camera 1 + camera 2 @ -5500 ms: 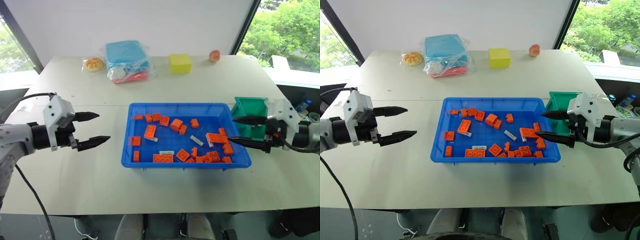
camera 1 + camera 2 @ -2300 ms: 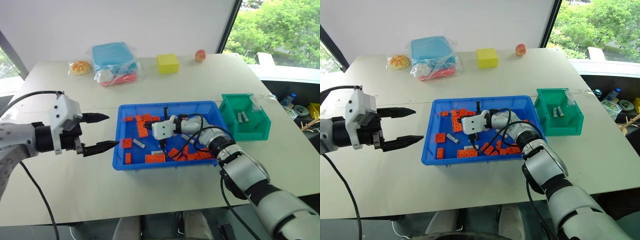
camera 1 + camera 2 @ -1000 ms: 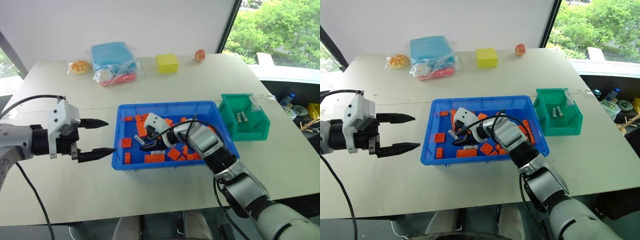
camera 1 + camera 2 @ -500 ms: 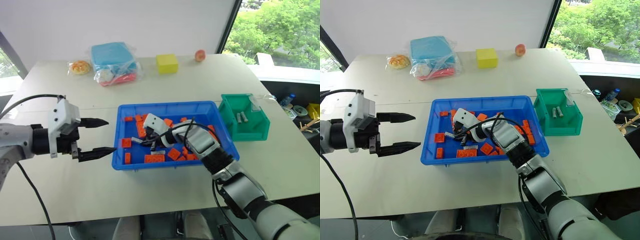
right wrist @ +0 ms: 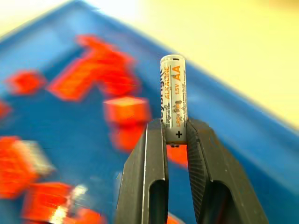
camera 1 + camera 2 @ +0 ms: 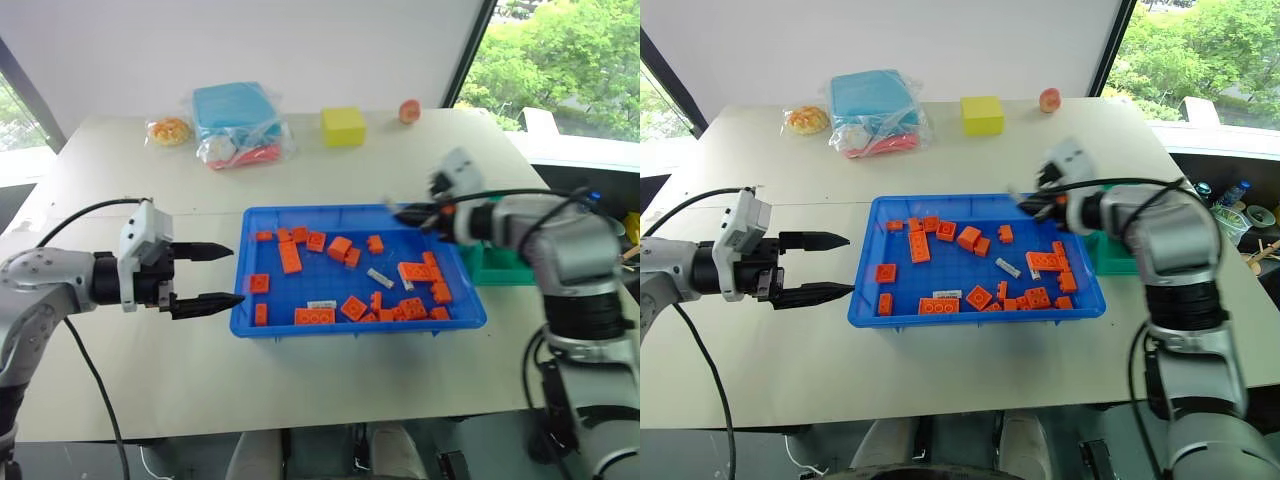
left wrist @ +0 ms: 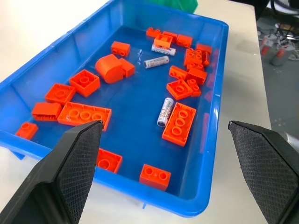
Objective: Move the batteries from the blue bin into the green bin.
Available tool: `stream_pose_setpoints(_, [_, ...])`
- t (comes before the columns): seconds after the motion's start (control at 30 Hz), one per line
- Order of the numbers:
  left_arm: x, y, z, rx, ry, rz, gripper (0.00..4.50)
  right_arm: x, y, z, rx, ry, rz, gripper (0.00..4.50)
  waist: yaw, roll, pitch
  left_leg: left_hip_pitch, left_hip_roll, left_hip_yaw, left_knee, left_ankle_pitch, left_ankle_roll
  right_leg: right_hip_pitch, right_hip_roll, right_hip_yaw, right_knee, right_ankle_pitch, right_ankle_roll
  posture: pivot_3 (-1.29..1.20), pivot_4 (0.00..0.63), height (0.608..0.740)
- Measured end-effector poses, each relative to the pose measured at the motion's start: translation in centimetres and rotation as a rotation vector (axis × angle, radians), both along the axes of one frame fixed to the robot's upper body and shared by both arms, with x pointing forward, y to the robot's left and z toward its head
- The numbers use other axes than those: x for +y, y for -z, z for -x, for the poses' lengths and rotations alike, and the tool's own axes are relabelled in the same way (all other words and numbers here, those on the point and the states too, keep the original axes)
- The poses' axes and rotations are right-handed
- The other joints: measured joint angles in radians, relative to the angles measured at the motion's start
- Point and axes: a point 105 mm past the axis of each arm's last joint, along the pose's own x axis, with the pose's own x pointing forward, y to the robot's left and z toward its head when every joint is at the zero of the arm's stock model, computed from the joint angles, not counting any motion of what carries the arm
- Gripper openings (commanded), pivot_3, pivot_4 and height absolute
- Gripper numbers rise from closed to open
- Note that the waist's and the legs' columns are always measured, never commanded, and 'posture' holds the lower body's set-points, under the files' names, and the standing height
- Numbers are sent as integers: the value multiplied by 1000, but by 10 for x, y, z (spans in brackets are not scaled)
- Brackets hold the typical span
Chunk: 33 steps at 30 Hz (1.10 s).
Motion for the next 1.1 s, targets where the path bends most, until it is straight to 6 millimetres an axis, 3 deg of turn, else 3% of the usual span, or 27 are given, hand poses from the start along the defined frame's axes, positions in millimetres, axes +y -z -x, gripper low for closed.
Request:
stream_pose_setpoints(0.07, [-5,-1,-1,-7,37,9,4500,-56,2,2,8,179,37,50,3,-1,-1,-1,-1,1,0,0,1,1,0,0,-2,0,0,0,150,706])
stream_pose_setpoints(0.1, [-5,0,-1,-1,42,7,4500,-74,3,3,13,241,46,50,2,-2,-1,-1,-1,2,0,0,1,1,0,0,-3,0,0,0,150,706])
stream_pose_setpoints(0.2, [-9,1,-6,-6,60,6,4500,-97,11,4,25,319,55,50,-9,-1,-1,0,1,7,-1,0,3,3,0,0,-3,1,-1,0,150,706])
stream_pose_setpoints(0.47, [-17,-2,-15,-42,93,2,4500,-116,20,-5,6,408,85,4125,-23,-1,0,2,3,10,-5,1,4,1,0,0,-2,2,-1,0,150,706])
stream_pose_setpoints(0.5, [-17,-3,-15,-45,93,1,4500,-115,16,-7,-15,402,94,4466,-24,-1,0,2,3,10,-5,1,4,1,0,0,-2,2,-1,0,150,706])
stream_pose_setpoints(0.57, [-19,-3,-14,-45,99,3,4500,-112,10,-9,-47,380,95,4466,-24,-1,-1,2,4,10,-5,1,4,1,0,0,-2,2,-1,0,150,706])
stream_pose_setpoints(0.7, [-23,-2,-9,-43,121,6,4500,-78,-1,-5,-67,166,57,4466,-24,-1,0,3,5,9,-5,1,4,2,0,0,-2,2,-1,0,150,706])
stream_pose_setpoints(0.87, [-24,-2,-8,-47,118,6,4500,2,-5,12,-51,-276,35,4466,-25,-2,-1,3,5,9,-5,1,4,1,0,0,-2,2,-1,0,150,706])
stream_pose_setpoints(0.97, [-22,-2,-9,-48,112,3,4500,37,10,16,-45,-467,101,4466,-24,-2,-1,3,5,9,-4,1,4,0,0,0,-2,2,-1,0,150,706])
stream_pose_setpoints(1.1, [-20,-4,-10,-55,99,-2,4500,73,52,24,-18,-732,267,4466,-20,-3,-1,3,4,8,-3,1,4,-1,0,0,-2,2,-1,0,150,706])
